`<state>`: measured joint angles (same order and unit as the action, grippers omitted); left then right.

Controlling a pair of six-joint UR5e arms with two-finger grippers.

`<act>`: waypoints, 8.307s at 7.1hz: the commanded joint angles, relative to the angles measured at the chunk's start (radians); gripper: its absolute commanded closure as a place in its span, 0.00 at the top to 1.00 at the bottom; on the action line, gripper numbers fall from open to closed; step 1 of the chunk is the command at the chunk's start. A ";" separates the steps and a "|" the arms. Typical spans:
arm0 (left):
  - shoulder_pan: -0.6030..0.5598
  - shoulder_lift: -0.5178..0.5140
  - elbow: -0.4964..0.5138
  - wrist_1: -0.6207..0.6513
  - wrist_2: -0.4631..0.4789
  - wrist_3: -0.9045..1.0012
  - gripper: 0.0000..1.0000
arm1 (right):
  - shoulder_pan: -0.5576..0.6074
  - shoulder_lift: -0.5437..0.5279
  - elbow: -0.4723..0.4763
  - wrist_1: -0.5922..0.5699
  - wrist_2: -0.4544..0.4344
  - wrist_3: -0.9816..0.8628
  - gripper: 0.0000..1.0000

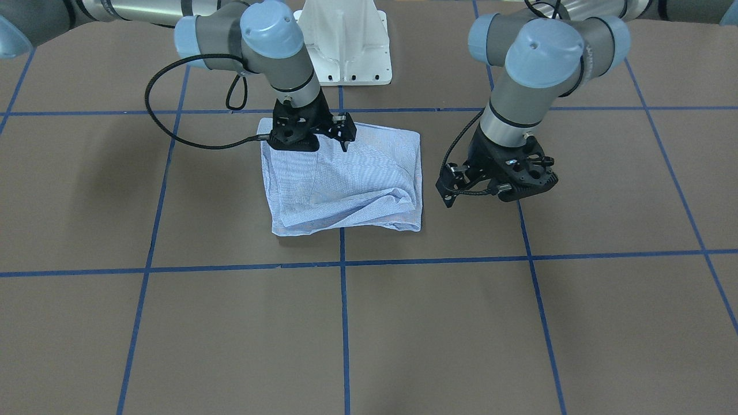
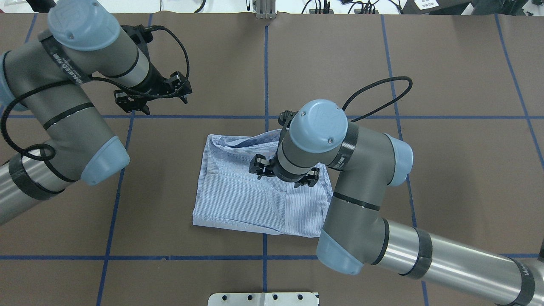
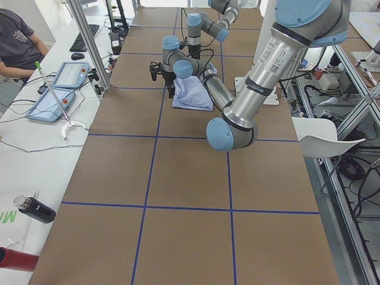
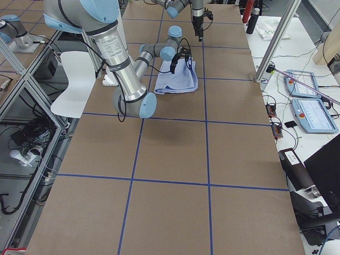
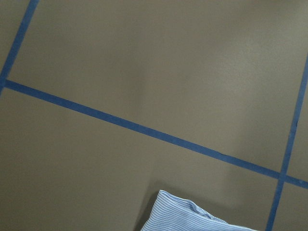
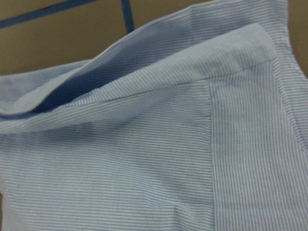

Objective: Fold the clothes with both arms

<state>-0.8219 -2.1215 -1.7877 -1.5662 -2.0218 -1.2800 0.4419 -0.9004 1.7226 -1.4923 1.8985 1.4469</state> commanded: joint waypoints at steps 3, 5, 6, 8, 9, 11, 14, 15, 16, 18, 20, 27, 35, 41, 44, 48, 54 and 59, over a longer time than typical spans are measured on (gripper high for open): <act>-0.026 0.029 -0.018 0.008 0.000 0.033 1.00 | -0.035 0.131 -0.239 0.036 -0.145 -0.190 1.00; -0.037 0.031 -0.015 0.008 0.002 0.033 1.00 | -0.025 0.191 -0.365 0.133 -0.173 -0.201 1.00; -0.039 0.031 -0.012 0.008 0.002 0.033 1.00 | -0.005 0.219 -0.408 0.138 -0.185 -0.226 1.00; -0.039 0.031 -0.009 0.008 0.003 0.033 1.00 | 0.056 0.271 -0.503 0.222 -0.188 -0.250 1.00; -0.039 0.029 -0.007 0.006 0.003 0.033 1.00 | 0.075 0.287 -0.540 0.263 -0.202 -0.264 1.00; -0.046 0.031 -0.007 0.006 0.005 0.033 1.00 | 0.084 0.314 -0.571 0.270 -0.240 -0.272 1.00; -0.100 0.056 -0.019 0.009 0.003 0.124 1.00 | 0.129 0.333 -0.551 0.254 -0.221 -0.313 1.00; -0.115 0.083 -0.027 0.008 0.003 0.178 1.00 | 0.155 0.328 -0.548 0.232 -0.167 -0.316 1.00; -0.134 0.112 -0.038 0.006 0.003 0.248 1.00 | 0.185 0.319 -0.525 0.192 -0.135 -0.345 1.00; -0.205 0.246 -0.155 -0.001 -0.009 0.484 1.00 | 0.279 0.174 -0.337 0.083 -0.040 -0.493 1.00; -0.389 0.323 -0.174 -0.003 -0.102 0.763 1.00 | 0.476 0.031 -0.188 -0.035 0.195 -0.616 1.00; -0.741 0.428 0.123 -0.058 -0.179 1.361 1.00 | 0.931 -0.492 -0.095 -0.049 0.457 -1.283 1.00; -0.735 0.589 0.110 -0.079 -0.175 1.351 1.00 | 0.939 -0.687 -0.092 -0.045 0.395 -1.266 1.00; -0.735 0.589 0.125 -0.052 -0.176 1.364 1.00 | 1.152 -0.784 0.045 -0.184 0.479 -1.287 1.00; -0.737 0.592 0.129 -0.052 -0.176 1.364 1.00 | 1.152 -0.790 0.000 -0.183 0.471 -1.431 1.00; -0.737 0.592 0.120 0.043 -0.178 1.367 1.00 | 1.152 -0.787 0.000 -0.181 0.481 -1.416 1.00; -0.735 0.591 0.136 0.035 -0.179 1.366 1.00 | 1.152 -0.787 0.000 -0.180 0.473 -1.413 1.00; -0.735 0.591 0.131 0.037 -0.179 1.366 1.00 | 1.152 -0.785 -0.005 -0.180 0.473 -1.415 1.00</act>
<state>-1.5570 -1.5311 -1.6569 -1.5300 -2.2012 0.0869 1.5938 -1.6861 1.7186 -1.6720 2.3717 0.0328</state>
